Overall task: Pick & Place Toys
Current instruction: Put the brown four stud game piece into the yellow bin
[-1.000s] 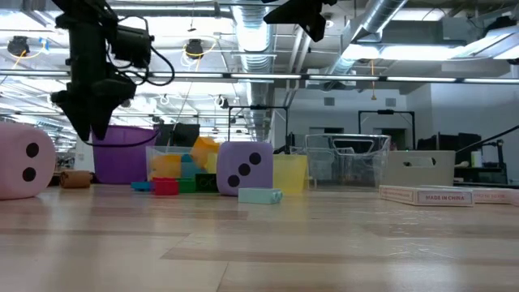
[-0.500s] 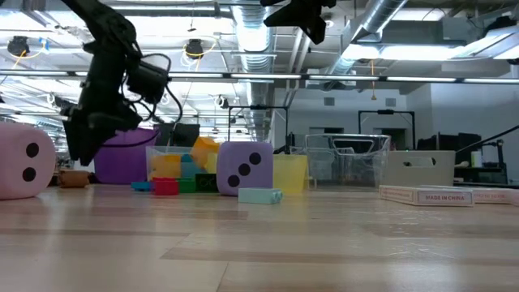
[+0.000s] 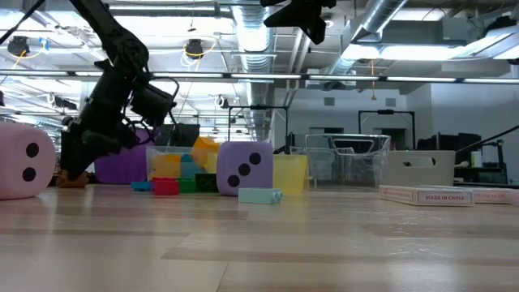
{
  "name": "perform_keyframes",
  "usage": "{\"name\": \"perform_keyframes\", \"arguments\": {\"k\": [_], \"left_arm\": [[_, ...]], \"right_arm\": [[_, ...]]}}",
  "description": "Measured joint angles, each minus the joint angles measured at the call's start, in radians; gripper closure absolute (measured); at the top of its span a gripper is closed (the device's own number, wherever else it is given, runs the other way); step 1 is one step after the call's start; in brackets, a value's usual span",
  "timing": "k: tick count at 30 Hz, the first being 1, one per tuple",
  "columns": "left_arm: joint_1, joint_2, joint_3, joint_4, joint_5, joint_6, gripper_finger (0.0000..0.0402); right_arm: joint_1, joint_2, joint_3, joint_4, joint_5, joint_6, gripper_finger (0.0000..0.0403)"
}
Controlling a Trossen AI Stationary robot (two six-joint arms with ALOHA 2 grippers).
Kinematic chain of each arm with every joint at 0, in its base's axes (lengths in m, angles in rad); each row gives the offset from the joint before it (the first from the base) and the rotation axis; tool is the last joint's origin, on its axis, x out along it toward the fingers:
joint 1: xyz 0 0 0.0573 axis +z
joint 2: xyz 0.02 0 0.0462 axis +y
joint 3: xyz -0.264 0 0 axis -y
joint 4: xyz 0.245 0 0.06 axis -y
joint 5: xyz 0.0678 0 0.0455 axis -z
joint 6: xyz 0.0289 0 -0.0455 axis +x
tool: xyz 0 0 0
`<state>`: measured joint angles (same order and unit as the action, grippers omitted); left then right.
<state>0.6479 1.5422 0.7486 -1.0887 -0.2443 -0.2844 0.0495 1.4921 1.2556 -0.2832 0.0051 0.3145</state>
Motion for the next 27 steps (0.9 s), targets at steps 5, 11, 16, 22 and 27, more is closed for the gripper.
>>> {"name": "perform_keyframes", "arguments": {"k": [5,11,16,22,27], "left_arm": [[0.0,0.032,-0.001,0.004,0.0,0.0,0.016],[0.0,0.038,-0.001,0.035,0.006,-0.004,0.016],[0.0,0.037,-0.001,0.036,0.011,-0.004,0.0161],[0.0,0.037,-0.001,0.041,0.031,-0.004,0.0197],[0.0,0.037,-0.001,0.07,0.061,-0.005,0.0247]], "right_arm": [[0.001,0.0,0.0,0.0,0.0,0.0,0.0249],[0.001,0.0,0.0,0.0,-0.001,0.0,0.0249],[0.001,0.0,0.0,0.0,-0.001,0.0,0.0249],[0.001,0.0,0.0,0.0,-0.001,0.0,0.0249],[0.001,0.0,0.0,0.0,-0.001,0.0,0.0249]]}}
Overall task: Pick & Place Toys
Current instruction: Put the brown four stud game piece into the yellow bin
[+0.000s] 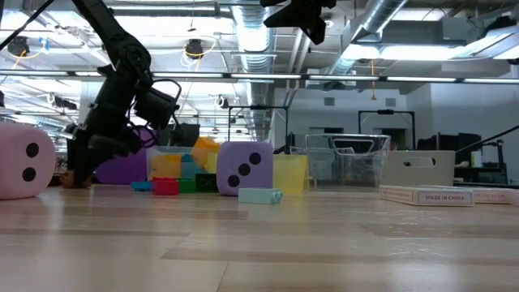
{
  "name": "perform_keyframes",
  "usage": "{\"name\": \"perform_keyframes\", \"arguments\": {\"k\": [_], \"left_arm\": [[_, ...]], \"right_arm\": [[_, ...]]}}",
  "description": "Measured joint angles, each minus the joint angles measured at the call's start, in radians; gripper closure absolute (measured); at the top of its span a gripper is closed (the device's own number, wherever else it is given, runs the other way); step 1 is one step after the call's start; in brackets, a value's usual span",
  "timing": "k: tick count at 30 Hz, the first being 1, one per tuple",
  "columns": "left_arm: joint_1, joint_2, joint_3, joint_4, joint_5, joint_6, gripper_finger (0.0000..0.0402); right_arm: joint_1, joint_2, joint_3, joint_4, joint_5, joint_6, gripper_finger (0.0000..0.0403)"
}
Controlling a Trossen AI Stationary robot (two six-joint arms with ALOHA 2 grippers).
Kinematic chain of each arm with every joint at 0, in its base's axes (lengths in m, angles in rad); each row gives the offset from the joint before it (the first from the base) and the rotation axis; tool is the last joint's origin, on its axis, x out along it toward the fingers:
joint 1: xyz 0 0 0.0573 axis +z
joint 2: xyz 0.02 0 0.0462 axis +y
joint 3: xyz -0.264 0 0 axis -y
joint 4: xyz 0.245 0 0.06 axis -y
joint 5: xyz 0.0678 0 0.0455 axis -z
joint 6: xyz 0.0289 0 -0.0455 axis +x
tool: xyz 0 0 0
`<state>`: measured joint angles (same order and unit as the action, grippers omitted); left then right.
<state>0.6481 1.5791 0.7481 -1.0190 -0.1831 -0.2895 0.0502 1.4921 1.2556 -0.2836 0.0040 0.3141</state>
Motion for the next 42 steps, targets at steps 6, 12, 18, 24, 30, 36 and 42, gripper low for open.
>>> {"name": "perform_keyframes", "arguments": {"k": [6,12,18,24,30,36,42], "left_arm": [[0.0,-0.002,0.001,0.004,0.005,0.002,0.0283],[0.0,-0.023,0.0,0.011,0.007,0.004,0.0271],[0.0,-0.143,0.0,-0.026,0.007,0.002,0.028],[0.0,-0.345,0.0,-0.09,0.067,-0.001,0.0274],[0.0,-0.569,0.0,-0.056,0.186,-0.006,0.0277],[0.0,-0.715,0.0,0.173,0.268,-0.143,0.0273],[-0.023,-0.685,0.0,0.615,0.269,-0.277,0.0273]], "right_arm": [[0.0,0.0,0.0,0.0,0.0,0.0,0.0249],[0.0,0.0,0.0,0.0,0.0,0.0,0.0249],[0.0,0.0,0.0,0.0,0.0,-0.007,0.0249],[0.0,0.0,0.0,0.0,0.0,-0.007,0.0249],[0.0,0.0,0.0,0.0,0.0,-0.007,0.0249],[0.0,0.0,0.0,0.0,0.0,-0.007,0.0249],[-0.001,0.0,0.0,0.002,0.0,0.016,0.0249]]}}
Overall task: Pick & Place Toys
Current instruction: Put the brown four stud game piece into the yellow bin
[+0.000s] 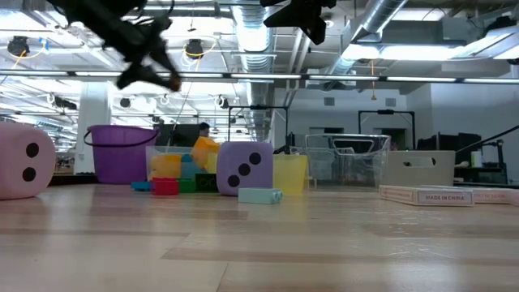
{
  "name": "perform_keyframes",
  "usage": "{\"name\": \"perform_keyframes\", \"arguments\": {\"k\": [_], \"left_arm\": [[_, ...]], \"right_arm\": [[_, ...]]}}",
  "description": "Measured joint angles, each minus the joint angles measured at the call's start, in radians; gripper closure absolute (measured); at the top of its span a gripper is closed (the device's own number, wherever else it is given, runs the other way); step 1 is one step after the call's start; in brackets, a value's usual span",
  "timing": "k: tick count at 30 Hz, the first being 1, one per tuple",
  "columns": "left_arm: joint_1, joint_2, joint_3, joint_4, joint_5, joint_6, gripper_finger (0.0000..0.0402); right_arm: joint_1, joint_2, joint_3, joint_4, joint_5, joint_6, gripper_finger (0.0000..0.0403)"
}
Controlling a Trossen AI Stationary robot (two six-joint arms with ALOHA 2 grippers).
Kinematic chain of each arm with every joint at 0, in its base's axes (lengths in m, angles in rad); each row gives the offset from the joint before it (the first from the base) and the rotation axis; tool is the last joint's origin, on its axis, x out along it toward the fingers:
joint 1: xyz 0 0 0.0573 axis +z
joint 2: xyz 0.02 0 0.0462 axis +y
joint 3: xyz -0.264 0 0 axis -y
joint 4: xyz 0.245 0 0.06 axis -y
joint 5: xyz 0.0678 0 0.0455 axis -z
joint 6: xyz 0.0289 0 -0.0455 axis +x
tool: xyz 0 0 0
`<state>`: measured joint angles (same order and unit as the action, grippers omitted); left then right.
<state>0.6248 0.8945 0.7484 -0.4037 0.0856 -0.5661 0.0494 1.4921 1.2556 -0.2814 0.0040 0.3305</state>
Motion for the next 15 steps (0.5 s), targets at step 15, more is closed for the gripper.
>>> {"name": "perform_keyframes", "arguments": {"k": [15], "left_arm": [[-0.091,0.572,0.0,0.581,-0.006,-0.131,0.0267]], "right_arm": [[-0.001,0.0,0.0,0.0,0.0,0.036,0.0249]]}}
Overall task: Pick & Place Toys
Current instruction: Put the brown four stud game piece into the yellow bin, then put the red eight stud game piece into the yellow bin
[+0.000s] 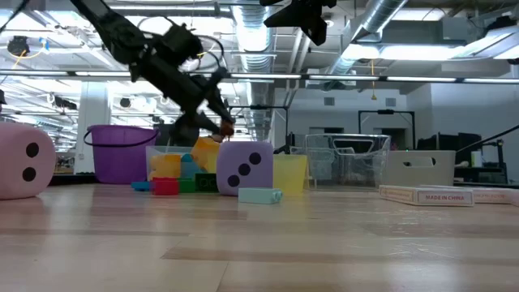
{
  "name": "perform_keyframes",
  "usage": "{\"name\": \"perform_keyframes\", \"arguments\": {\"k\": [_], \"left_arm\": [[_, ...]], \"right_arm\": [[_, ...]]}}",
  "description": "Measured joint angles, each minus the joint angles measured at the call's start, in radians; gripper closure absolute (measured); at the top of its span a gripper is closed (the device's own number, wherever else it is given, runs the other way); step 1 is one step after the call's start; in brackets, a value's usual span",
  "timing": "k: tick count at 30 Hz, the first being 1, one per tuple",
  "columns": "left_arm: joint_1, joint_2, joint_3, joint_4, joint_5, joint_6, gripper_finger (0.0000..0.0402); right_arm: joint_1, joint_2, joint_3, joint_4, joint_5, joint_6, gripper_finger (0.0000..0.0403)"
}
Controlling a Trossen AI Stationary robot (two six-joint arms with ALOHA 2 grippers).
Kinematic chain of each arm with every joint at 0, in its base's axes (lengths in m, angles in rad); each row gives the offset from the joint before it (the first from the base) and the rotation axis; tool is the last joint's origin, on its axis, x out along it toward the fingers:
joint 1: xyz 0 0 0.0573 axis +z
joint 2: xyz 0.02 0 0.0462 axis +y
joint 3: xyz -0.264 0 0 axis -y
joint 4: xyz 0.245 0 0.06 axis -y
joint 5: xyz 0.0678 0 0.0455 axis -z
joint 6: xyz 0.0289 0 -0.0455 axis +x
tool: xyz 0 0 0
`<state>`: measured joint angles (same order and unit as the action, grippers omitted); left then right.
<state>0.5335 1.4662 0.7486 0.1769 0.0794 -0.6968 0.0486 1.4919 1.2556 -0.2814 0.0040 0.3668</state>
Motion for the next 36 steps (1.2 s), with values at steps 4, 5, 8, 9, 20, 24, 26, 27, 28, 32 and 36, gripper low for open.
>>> {"name": "perform_keyframes", "arguments": {"k": [4,5,8,9,20,24,26,27,28,32,36], "left_arm": [[-0.019,0.061,-0.001,0.03,0.058,0.005,0.0238],[-0.023,0.068,-0.001,0.043,0.084,0.008,0.0226],[-0.024,0.063,0.0,0.059,0.14,0.008,0.0185],[-0.024,0.058,0.0,0.061,0.147,0.008,0.0171],[-0.022,-0.028,0.0,0.068,0.125,0.123,0.0073],[-0.023,-0.086,0.0,-0.004,0.078,0.191,0.0082],[-0.023,-0.106,0.0,-0.083,0.072,0.217,0.009],[-0.023,-0.115,0.0,-0.117,0.069,0.235,0.0093],[-0.023,-0.122,0.0,-0.157,0.068,0.256,0.0097],[-0.023,-0.131,-0.001,-0.293,0.007,0.325,0.0106],[-0.023,-0.143,-0.001,-0.391,-0.162,0.379,0.0111]], "right_arm": [[0.0,0.0,0.0,0.0,0.0,0.0,0.0249],[0.0,0.0,0.0,0.0,0.0,0.0,0.0249],[0.0,0.0,0.0,0.0,0.0,-0.001,0.0249],[0.0,0.0,0.0,0.0,0.0,-0.003,0.0249],[0.001,0.0,0.0,0.0,0.0,-0.007,0.0249],[0.002,0.0,0.0,0.0,0.0,-0.007,0.0249],[0.002,0.0,0.0,0.0,0.0,-0.007,0.0249],[0.002,0.0,0.0,0.0,0.0,-0.007,0.0249],[0.002,0.0,0.0,0.0,0.0,-0.008,0.0249],[0.002,0.0,0.0,-0.001,0.0,-0.008,0.0249],[0.002,0.0,0.0,-0.001,0.0,-0.008,0.0249]]}}
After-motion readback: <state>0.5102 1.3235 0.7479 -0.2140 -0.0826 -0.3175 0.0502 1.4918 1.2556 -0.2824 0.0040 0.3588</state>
